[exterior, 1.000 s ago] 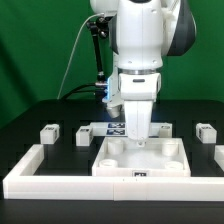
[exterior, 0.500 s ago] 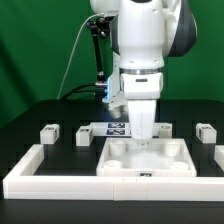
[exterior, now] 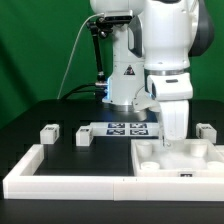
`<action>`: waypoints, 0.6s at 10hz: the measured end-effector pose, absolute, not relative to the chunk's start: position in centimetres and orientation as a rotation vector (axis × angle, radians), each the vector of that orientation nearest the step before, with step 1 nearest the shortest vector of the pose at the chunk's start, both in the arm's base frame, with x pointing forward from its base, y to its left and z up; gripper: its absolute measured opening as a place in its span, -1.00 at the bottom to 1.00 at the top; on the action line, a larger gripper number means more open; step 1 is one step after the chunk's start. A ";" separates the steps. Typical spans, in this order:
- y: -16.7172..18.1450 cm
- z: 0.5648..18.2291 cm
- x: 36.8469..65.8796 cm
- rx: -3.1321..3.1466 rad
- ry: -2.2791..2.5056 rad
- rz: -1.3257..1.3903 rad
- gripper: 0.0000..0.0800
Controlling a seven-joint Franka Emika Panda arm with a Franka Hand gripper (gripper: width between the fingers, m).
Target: Assemble one leg
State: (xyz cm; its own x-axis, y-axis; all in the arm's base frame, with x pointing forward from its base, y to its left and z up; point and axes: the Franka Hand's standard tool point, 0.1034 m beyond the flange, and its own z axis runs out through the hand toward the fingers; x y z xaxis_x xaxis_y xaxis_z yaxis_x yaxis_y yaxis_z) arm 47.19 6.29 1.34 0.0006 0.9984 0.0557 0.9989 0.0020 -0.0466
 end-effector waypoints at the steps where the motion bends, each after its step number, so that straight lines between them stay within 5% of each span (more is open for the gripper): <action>1: 6.3 1.4 47.4 -2.190 -2.151 -0.011 -0.85; 6: 6.3 1.4 48.6 -2.256 -2.089 -0.018 -0.85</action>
Offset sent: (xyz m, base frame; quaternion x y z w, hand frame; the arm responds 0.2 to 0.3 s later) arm 0.0169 0.0112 -0.0009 -0.0059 0.0031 0.0171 0.9998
